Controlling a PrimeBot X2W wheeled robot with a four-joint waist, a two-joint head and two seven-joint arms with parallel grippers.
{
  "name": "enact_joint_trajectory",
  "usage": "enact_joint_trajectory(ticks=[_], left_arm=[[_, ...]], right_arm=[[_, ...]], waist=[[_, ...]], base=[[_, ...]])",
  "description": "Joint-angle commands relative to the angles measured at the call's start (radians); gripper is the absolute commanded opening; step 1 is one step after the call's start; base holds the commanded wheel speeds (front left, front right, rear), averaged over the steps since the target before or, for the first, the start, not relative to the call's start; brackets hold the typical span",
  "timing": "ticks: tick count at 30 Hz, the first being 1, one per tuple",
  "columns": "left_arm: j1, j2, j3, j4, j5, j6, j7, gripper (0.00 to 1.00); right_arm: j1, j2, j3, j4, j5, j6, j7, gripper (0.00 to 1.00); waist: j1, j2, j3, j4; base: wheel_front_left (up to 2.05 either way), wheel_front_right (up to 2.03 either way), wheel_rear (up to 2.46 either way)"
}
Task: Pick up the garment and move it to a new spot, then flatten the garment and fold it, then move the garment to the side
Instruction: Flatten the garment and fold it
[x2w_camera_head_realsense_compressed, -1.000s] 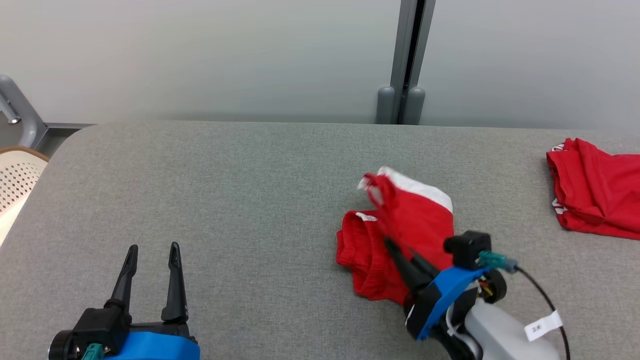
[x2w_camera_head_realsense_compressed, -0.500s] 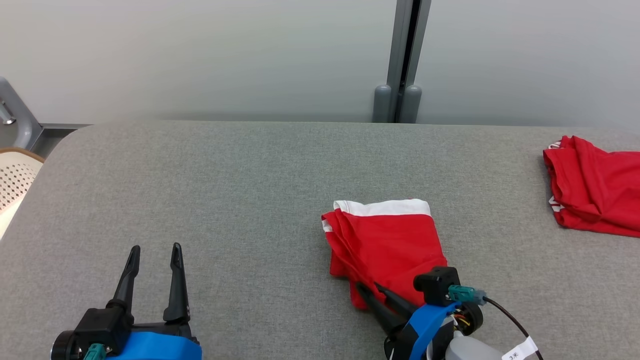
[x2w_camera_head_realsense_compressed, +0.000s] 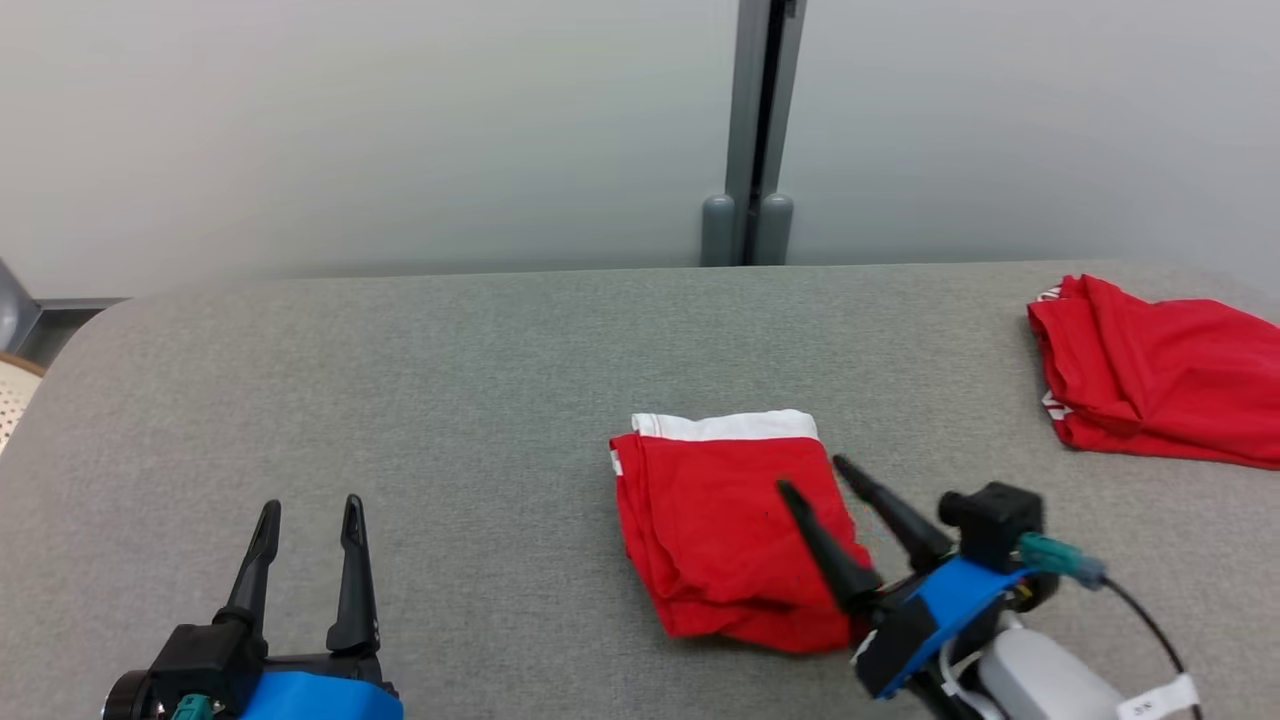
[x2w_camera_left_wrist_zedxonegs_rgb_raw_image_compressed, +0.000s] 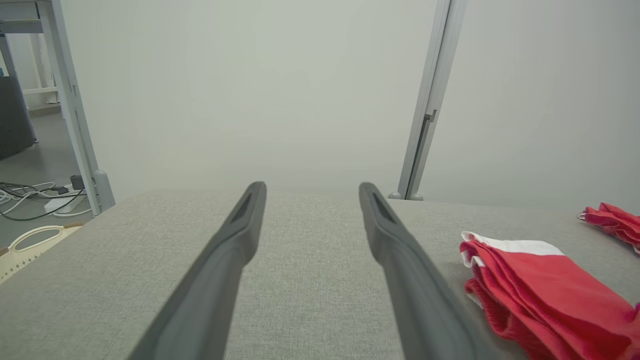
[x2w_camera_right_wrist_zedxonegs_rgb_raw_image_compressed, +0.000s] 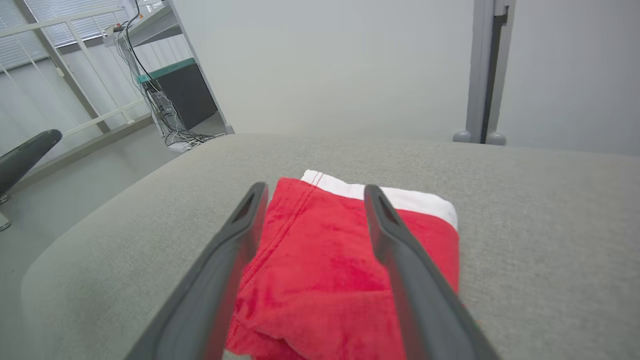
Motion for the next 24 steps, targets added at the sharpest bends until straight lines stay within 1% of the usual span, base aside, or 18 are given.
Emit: enact_joint_trajectory(ticks=[1, 2, 3, 6, 11, 15, 20, 24], left_arm=[[0.014, 0.004, 0.004, -0.004, 0.004, -0.002, -0.005, 1.00], [0.016, 0.004, 0.006, -0.003, 0.006, -0.002, -0.005, 1.00], [0.016, 0.004, 0.006, -0.003, 0.006, -0.002, -0.005, 1.00], [0.017, 0.008, 0.019, -0.002, 0.008, -0.002, -0.005, 1.00], [0.025, 0.012, 0.022, -0.002, 0.016, -0.002, -0.005, 1.00], [0.034, 0.014, 0.028, -0.006, 0.017, -0.002, -0.005, 1.00], [0.039, 0.019, 0.025, 0.000, 0.018, -0.002, -0.005, 1.00], [0.044, 0.023, 0.019, 0.007, 0.017, -0.002, -0.005, 1.00]], right_arm=[[0.037, -0.009, -0.056, -0.031, -0.032, 0.000, -0.005, 1.00], [0.053, -0.012, -0.091, -0.046, -0.048, 0.000, -0.005, 1.00], [0.053, -0.012, -0.091, -0.046, -0.048, 0.000, -0.005, 1.00], [0.097, -0.016, -0.186, -0.069, -0.111, 0.000, -0.004, 1.00], [0.156, 0.010, -0.328, -0.109, -0.196, 0.000, -0.005, 1.00], [0.205, 0.034, -0.415, -0.143, -0.261, 0.000, -0.005, 1.00], [0.256, 0.061, -0.500, -0.186, -0.314, 0.000, -0.005, 1.00], [0.296, 0.082, -0.543, -0.221, -0.357, 0.000, -0.005, 1.00]], waist=[[0.0000, -0.0001, -0.006, -0.017], [0.0000, -0.0001, -0.008, -0.023], [0.0000, -0.0001, -0.008, -0.023], [0.0000, -0.0001, -0.011, -0.047], [0.0000, -0.0001, -0.022, -0.078], [0.0000, -0.0001, -0.029, -0.091], [0.0000, -0.0001, -0.033, -0.095], [0.0000, -0.0001, -0.036, -0.086]], base=[[0.00, 0.00, 0.00], [0.00, 0.00, 0.00], [0.00, 0.00, 0.00], [0.00, 0.00, 0.00], [0.00, 0.00, 0.00], [0.00, 0.00, 0.00], [0.00, 0.00, 0.00], [0.00, 0.00, 0.00]])
